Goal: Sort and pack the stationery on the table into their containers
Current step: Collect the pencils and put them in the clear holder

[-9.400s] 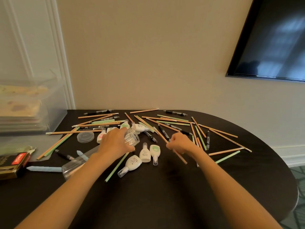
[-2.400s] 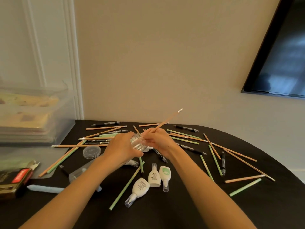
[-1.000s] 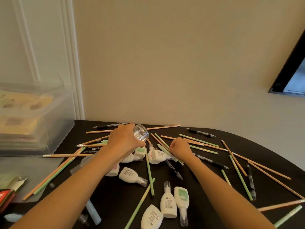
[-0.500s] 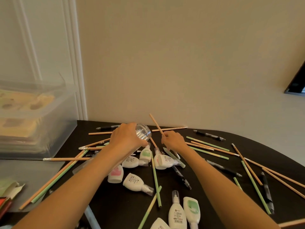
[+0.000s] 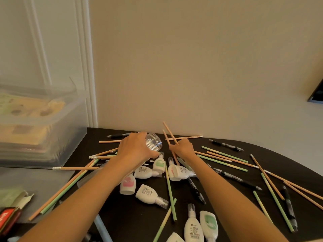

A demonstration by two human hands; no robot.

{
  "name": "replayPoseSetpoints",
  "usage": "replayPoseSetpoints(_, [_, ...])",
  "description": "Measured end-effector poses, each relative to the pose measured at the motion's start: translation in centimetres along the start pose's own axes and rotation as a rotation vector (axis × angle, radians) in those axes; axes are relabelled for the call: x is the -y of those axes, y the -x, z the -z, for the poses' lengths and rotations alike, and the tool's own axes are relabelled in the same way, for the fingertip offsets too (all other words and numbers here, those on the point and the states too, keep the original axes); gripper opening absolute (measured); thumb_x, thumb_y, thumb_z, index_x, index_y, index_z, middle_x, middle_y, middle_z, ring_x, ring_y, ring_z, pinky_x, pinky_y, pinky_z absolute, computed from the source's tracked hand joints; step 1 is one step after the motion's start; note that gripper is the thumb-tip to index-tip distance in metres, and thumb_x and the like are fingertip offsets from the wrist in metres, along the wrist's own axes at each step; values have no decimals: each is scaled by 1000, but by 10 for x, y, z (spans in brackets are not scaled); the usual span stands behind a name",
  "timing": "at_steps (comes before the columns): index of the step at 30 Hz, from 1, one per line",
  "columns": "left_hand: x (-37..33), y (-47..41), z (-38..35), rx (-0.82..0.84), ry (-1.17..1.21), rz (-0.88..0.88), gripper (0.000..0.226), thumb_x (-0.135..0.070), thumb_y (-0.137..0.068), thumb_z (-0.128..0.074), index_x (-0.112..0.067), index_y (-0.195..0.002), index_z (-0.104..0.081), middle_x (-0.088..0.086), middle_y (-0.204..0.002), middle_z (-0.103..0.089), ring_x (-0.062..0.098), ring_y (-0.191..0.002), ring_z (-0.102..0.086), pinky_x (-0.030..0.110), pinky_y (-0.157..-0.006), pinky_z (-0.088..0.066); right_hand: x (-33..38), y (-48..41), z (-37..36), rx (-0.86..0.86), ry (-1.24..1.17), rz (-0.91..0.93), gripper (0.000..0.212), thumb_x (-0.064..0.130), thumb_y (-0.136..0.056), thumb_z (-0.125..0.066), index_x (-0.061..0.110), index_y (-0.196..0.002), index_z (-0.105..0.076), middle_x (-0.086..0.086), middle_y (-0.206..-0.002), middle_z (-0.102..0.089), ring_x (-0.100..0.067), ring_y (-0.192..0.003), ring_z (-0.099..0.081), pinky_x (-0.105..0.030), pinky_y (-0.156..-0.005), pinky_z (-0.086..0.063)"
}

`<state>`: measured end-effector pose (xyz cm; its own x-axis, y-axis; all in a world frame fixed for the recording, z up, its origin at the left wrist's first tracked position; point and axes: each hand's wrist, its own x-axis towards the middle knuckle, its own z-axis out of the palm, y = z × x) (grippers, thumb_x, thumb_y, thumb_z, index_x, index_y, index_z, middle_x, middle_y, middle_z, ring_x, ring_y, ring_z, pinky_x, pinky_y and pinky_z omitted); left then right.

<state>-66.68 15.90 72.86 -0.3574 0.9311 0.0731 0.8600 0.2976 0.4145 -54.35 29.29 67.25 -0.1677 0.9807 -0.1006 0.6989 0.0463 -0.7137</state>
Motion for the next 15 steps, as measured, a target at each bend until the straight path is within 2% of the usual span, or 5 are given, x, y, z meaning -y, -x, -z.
replayPoseSetpoints(3, [-2,5,1,4,-5,5,68,-48,-74,-71,-18,-130,-44,1,-124,-55,18,-110,-52,31,-87,-45,8,10,13,-75,-155,42,19,21,-91,-56,6,-80,-61,-4,-72,-55,-13,-62,-50,-23,-56,-41])
replayPoseSetpoints(6, [-6,15,3,5,3,-4,67,-48,-72,-72,-20,-127,-46,0,-121,-55,17,-107,-53,31,-86,-46,16,24,33,-112,-374,32,26,18,-93,-50,10,-68,-54,-7,-69,-53,-10,-53,-43,-20,-50,-36])
replayPoseSetpoints(10, [-12,34,8,45,31,-29,67,-45,-73,-71,-19,-129,-45,0,-124,-55,17,-109,-52,28,-84,-43,23,58,57,11,-748,-45,17,8,-93,-46,5,-77,-51,-4,-61,-44,-6,-42,-32,-14,-36,-28])
replayPoseSetpoints(15, [-20,68,13,93,50,-80,62,-45,-73,-72,-22,-125,-48,-2,-122,-54,14,-109,-49,26,-80,-41,24,100,74,31,-1181,-62,17,6,-98,-35,4,-84,-45,-8,-69,-46,-3,-36,-30,-11,-33,-24])
